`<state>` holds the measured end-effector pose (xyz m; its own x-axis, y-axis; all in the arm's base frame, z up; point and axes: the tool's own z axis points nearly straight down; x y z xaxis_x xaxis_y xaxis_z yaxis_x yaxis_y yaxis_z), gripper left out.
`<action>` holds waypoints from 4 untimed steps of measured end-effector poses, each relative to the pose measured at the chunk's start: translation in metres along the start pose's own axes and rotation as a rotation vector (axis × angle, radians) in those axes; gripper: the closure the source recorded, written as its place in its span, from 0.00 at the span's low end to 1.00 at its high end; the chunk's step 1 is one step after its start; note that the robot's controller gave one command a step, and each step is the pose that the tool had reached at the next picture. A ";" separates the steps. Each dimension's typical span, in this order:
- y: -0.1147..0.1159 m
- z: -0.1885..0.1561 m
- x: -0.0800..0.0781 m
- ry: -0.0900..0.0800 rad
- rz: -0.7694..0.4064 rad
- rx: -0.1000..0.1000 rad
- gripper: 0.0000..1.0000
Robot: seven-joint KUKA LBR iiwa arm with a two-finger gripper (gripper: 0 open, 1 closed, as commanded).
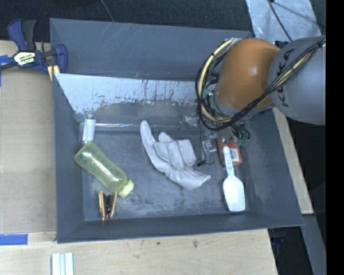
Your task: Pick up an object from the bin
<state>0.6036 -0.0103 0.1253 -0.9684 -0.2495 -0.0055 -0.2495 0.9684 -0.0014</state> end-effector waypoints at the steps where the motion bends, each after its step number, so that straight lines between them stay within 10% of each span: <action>1: 0.021 0.004 0.005 0.003 0.106 -0.001 0.00; 2: 0.026 0.048 0.001 0.001 -0.060 0.000 0.00; 3: 0.032 0.052 0.003 -0.006 0.124 0.002 1.00; 4: 0.034 0.051 0.003 -0.005 0.125 0.001 1.00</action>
Offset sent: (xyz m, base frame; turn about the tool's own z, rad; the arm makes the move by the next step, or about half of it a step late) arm -0.0077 0.0260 -0.0553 -0.0651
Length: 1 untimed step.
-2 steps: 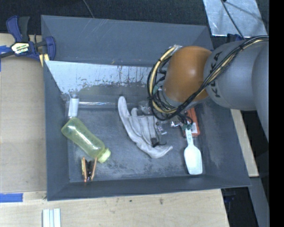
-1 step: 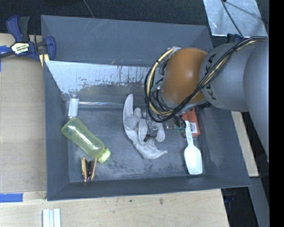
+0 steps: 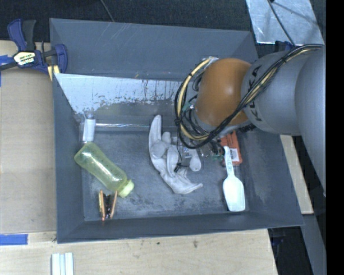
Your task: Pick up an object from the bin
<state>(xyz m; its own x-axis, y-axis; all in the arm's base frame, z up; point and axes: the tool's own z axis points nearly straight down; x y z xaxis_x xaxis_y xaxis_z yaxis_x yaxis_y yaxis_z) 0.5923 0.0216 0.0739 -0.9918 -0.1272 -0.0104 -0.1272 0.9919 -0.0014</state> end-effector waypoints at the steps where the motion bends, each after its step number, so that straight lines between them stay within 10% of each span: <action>1: 0.000 -0.002 0.001 0.002 0.000 0.000 1.00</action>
Offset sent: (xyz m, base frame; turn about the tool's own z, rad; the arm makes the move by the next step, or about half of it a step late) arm -0.0001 0.0000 0.1028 0.0000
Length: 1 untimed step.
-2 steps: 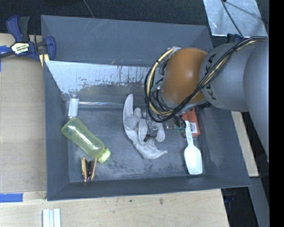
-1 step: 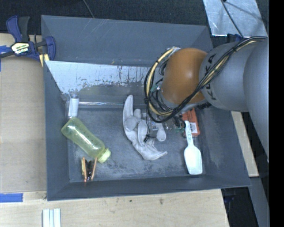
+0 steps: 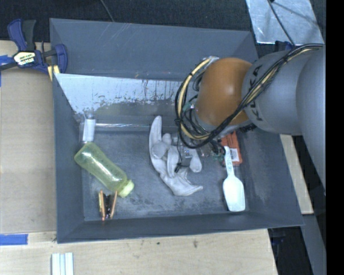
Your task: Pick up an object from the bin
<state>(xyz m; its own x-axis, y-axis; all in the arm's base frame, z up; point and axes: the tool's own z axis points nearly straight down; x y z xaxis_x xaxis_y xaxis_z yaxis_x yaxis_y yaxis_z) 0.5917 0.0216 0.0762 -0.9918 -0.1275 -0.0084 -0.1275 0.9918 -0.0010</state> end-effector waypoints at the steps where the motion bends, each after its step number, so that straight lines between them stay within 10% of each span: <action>1: 0.000 -0.012 0.002 0.011 0.000 -0.001 1.00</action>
Offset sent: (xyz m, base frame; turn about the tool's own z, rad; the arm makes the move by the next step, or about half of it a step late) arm -0.0001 -0.0001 0.0590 0.0000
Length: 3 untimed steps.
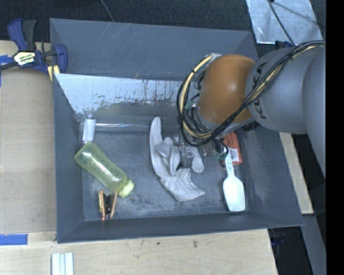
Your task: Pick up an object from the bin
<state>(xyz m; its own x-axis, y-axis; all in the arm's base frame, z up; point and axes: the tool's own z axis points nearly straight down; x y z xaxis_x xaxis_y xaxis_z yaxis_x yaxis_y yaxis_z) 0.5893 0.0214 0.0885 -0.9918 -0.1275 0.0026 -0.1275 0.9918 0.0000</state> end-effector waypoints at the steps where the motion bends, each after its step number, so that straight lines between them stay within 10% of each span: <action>1: 0.000 -0.021 -0.001 -0.002 0.000 0.000 1.00; 3: 0.000 -0.045 -0.001 -0.003 0.000 0.000 1.00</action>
Offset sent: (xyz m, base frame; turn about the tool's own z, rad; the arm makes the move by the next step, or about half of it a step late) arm 0.0000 -0.0001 0.0269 0.0000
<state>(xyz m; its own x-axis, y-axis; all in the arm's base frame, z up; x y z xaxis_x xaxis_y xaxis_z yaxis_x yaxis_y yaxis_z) 0.5905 0.0213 0.1333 -0.9918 -0.1278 -0.0004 -0.1278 0.9918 -0.0004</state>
